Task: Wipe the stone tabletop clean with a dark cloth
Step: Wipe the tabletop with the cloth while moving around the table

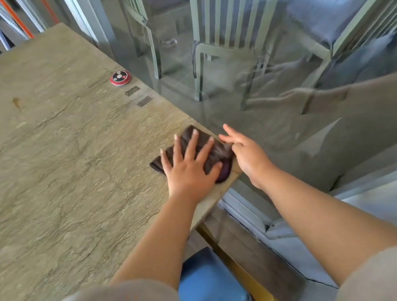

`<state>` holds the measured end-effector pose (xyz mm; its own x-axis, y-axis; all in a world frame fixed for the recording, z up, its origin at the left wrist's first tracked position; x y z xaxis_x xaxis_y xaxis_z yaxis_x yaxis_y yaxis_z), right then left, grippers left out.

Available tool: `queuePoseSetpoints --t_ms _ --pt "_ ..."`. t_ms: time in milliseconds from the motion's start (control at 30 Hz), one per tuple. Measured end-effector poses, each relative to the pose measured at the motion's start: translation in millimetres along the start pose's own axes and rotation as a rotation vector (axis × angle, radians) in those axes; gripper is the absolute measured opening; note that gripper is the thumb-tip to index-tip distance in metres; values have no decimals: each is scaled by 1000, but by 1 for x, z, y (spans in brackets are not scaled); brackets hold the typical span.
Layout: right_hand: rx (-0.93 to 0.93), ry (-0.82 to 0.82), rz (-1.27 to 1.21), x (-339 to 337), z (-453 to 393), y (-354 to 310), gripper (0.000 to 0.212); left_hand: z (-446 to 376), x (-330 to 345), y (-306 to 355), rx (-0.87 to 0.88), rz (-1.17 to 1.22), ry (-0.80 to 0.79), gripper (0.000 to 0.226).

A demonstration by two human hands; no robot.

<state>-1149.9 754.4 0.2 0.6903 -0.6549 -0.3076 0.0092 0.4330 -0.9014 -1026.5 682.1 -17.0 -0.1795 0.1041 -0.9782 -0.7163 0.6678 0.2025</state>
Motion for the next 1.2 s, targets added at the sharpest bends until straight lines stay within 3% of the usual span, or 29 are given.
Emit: queuePoseSetpoints --t_ms 133,200,267,367,500,633,700,767,867,967,1033,1100,1200 --pt "-59 4 62 3 6 -1 55 59 -4 -13 314 6 -23 65" --pt "-111 20 129 7 8 0 56 75 -9 -39 358 -21 -50 67" --pt "-157 34 211 12 9 3 56 69 -15 -69 265 -50 -65 68" --pt "-243 31 306 18 12 4 55 38 -22 -104 -19 -30 -61 70" --pt "-348 35 404 23 17 2 53 23 -17 -93 -241 -48 3 66" --pt "-404 7 530 37 24 2 50 56 -13 -61 -67 -42 22 66" --pt "-553 17 529 46 39 -5 46 76 -12 -61 51 19 -3 67" --pt "-742 -31 555 62 61 -10 40 89 -22 -69 58 257 5 64" --pt "-889 -217 777 95 89 -5 49 102 -44 -105 -148 505 176 60" --pt "-878 -294 1057 125 99 3 69 128 -52 -149 -383 356 281 50" --pt "-889 -354 1187 144 108 3 70 151 -54 -174 -544 279 276 48" --pt "-1004 -474 1223 167 128 3 67 173 -57 -196 -668 246 288 48" --pt "-1324 -791 1151 195 177 14 63 206 -64 -221 -765 200 295 47"
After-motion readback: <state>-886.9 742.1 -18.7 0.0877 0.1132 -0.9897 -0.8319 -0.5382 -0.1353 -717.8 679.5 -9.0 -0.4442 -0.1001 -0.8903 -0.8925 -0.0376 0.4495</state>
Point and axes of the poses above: each hand's wrist, its own z-axis away from the middle knuckle, its own x-axis out of the palm, y = z × x, the point moved 5 cm from there along -z, towards the middle knuckle, and after that the axes turned 11 degrees about y, right-handed, at the moved point
